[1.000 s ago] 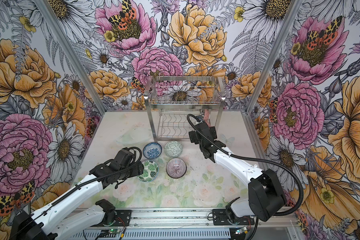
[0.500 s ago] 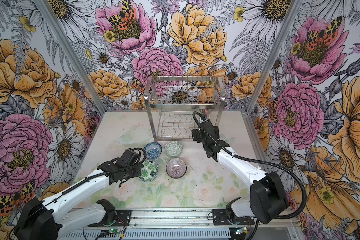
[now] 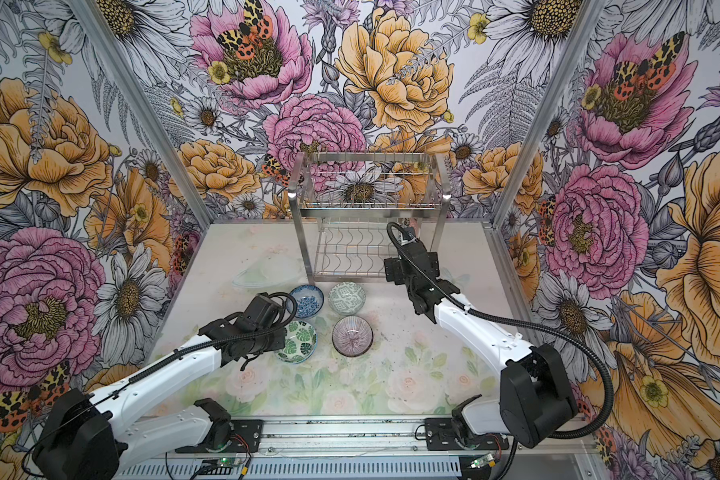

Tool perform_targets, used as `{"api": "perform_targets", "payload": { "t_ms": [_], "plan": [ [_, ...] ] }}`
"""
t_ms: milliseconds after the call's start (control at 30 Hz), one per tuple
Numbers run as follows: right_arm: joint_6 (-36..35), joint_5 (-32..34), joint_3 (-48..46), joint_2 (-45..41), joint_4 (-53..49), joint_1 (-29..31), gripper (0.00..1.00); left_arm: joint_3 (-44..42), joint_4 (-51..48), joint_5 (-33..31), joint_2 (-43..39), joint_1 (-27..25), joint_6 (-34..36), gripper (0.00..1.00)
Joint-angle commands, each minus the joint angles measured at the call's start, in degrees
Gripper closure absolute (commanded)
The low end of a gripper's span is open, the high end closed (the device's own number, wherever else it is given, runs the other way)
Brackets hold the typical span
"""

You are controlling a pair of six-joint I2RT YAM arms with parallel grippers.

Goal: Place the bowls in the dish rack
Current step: 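Lower the left gripper onto the monstera-leaf bowl rim, close and lift it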

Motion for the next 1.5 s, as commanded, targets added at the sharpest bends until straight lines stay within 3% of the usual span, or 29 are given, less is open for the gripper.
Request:
{"api": "perform_targets", "payload": {
  "t_ms": [0,467,1467],
  "plan": [
    [0.81,-0.54,-0.54,-2.06,-0.53,-0.46,0.0,1.85,0.01,-2.5,-0.22,0.0,1.39,0.83],
    [0.88,-0.71,-0.54,-2.73,-1.01,-0.55,0.01,1.68,-1.81,-2.45,-3.28,0.65,2.78,1.0],
    [1.16,-0.75,-0.71,-4.3,-1.84,-0.56,0.0,7.1,-3.08,-1.23,-11.28,0.74,6.44,1.0]
  ]
}}
